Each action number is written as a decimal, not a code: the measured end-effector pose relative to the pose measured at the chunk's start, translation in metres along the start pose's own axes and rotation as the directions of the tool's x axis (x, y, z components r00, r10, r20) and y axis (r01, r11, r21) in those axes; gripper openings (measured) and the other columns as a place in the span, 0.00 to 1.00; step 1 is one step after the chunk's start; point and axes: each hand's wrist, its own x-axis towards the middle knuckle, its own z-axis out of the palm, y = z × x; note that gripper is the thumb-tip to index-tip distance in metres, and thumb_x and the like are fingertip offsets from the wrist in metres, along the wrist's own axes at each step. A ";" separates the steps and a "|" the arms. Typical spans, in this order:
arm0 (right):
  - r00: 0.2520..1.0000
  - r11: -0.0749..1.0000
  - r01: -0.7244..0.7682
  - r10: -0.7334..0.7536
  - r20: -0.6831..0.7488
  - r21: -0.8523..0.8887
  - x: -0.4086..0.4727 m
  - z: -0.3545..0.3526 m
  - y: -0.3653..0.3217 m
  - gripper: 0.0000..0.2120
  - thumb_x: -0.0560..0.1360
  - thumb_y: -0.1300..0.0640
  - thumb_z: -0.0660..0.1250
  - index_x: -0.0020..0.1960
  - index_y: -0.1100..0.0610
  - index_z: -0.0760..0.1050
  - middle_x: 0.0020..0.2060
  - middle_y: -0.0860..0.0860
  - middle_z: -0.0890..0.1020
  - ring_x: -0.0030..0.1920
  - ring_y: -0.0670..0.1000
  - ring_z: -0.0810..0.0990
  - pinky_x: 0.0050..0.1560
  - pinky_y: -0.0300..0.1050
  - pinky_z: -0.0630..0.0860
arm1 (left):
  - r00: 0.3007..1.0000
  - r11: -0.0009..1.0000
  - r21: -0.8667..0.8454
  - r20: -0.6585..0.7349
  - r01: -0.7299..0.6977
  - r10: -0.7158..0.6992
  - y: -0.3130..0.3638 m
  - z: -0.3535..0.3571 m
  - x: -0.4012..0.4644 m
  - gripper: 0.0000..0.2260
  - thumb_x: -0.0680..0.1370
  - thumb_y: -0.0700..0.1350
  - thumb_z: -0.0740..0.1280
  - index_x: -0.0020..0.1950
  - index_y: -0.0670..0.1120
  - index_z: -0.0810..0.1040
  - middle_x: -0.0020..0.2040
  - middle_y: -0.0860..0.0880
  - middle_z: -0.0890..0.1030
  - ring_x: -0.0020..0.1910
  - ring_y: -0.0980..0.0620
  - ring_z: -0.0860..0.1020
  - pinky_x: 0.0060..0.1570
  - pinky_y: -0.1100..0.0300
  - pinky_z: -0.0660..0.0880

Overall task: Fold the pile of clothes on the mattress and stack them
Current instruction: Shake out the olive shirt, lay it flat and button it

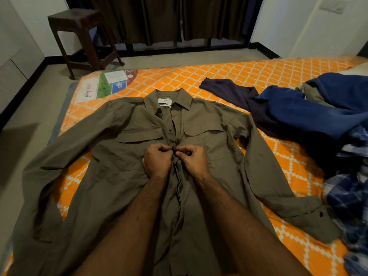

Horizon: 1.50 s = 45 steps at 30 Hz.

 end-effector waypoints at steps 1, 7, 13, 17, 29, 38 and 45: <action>1.000 1.000 0.006 -0.006 0.006 0.004 0.000 0.000 0.000 0.10 0.76 0.68 0.71 0.55 0.63 0.84 0.50 0.55 0.87 0.50 0.47 0.85 0.52 0.33 0.78 | 1.000 1.000 -0.018 -0.003 0.008 -0.008 0.000 0.000 0.000 0.06 0.69 0.46 0.74 0.37 0.55 0.80 0.41 0.54 0.85 0.43 0.52 0.82 0.54 0.49 0.78; 0.999 0.996 -0.035 0.032 0.041 0.079 0.002 -0.004 0.001 0.10 0.75 0.70 0.70 0.56 0.67 0.83 0.51 0.60 0.86 0.49 0.49 0.84 0.51 0.32 0.79 | 1.000 0.997 -0.079 0.013 0.003 -0.002 -0.003 0.001 -0.002 0.03 0.68 0.46 0.75 0.39 0.53 0.83 0.40 0.54 0.85 0.42 0.53 0.82 0.51 0.51 0.79; 0.989 0.983 -0.129 0.118 0.085 0.134 0.005 -0.005 -0.003 0.10 0.77 0.72 0.67 0.57 0.70 0.81 0.51 0.63 0.85 0.47 0.51 0.84 0.51 0.36 0.80 | 0.986 0.992 -0.120 0.157 -0.032 0.051 -0.008 -0.004 0.003 0.05 0.68 0.45 0.75 0.40 0.55 0.84 0.41 0.55 0.85 0.44 0.55 0.83 0.54 0.49 0.80; 0.984 0.983 -0.160 0.151 0.093 0.092 0.002 -0.005 -0.008 0.10 0.77 0.69 0.68 0.57 0.67 0.81 0.52 0.61 0.85 0.51 0.52 0.84 0.54 0.39 0.80 | 0.959 0.990 -0.139 0.274 -0.033 0.070 -0.017 -0.012 0.010 0.06 0.69 0.45 0.73 0.43 0.55 0.85 0.44 0.53 0.86 0.48 0.53 0.84 0.58 0.46 0.79; 0.999 0.881 0.004 0.017 0.040 -0.474 0.069 0.016 -0.052 0.18 0.74 0.45 0.66 0.57 0.55 0.71 0.53 0.53 0.78 0.52 0.55 0.79 0.51 0.52 0.77 | 0.963 0.969 0.098 0.177 -0.225 0.205 0.037 -0.007 0.083 0.09 0.78 0.37 0.65 0.57 0.39 0.76 0.55 0.45 0.73 0.52 0.51 0.73 0.50 0.60 0.68; 0.985 0.945 -0.129 0.087 -0.150 -0.300 0.075 0.000 -0.013 0.06 0.77 0.54 0.67 0.52 0.55 0.77 0.45 0.52 0.82 0.48 0.53 0.81 0.55 0.57 0.79 | 0.980 0.978 0.143 0.151 -0.152 0.130 0.011 0.016 0.088 0.22 0.72 0.53 0.77 0.53 0.44 0.70 0.53 0.46 0.70 0.50 0.50 0.72 0.38 0.62 0.67; 0.964 0.962 -0.239 0.252 -0.089 0.135 0.070 -0.006 -0.010 0.07 0.77 0.63 0.63 0.50 0.57 0.79 0.44 0.55 0.85 0.41 0.53 0.82 0.50 0.55 0.83 | 0.976 0.944 0.271 0.158 -0.187 0.148 0.008 0.022 0.091 0.13 0.72 0.51 0.75 0.37 0.51 0.72 0.52 0.44 0.79 0.47 0.52 0.71 0.46 0.57 0.68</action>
